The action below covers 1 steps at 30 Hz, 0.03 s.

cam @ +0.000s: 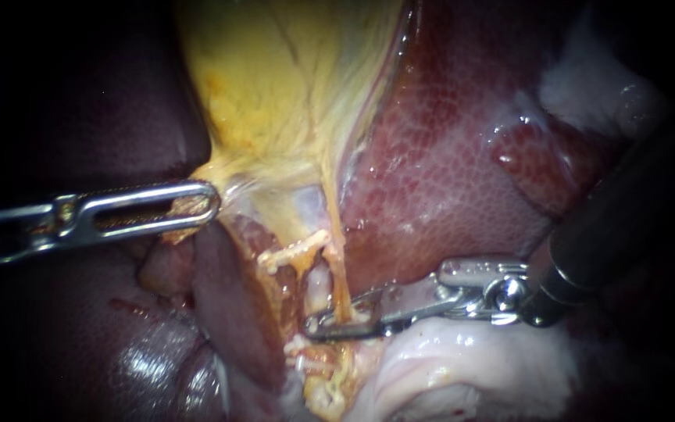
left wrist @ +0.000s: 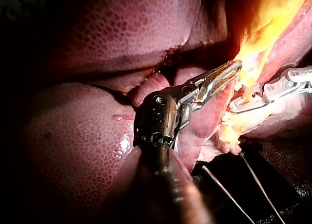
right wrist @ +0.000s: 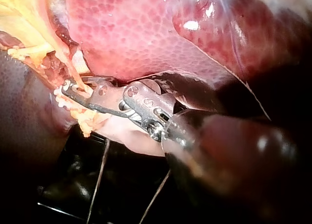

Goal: Clipping second clip right tube

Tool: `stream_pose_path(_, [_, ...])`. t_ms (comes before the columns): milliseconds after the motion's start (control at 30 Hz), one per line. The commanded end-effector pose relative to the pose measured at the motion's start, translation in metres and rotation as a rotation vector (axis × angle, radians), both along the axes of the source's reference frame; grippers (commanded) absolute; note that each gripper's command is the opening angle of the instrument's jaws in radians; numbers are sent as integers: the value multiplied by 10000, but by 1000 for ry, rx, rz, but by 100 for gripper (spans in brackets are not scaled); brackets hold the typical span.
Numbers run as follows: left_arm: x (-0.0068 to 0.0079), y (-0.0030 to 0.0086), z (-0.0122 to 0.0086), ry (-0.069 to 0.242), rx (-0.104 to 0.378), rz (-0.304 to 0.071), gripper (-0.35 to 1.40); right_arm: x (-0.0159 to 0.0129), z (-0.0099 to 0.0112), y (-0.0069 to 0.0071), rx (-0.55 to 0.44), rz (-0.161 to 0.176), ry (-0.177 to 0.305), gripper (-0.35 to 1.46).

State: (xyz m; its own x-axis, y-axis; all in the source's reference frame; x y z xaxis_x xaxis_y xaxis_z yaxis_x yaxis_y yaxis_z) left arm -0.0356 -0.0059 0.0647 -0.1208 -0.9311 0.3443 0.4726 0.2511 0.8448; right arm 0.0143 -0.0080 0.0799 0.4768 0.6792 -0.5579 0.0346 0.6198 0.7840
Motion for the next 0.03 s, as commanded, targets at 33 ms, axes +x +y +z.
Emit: stream_pose_path(33, [0,0,0,0,0,0,-35,-2,-4,3,-5,17,-4,20])
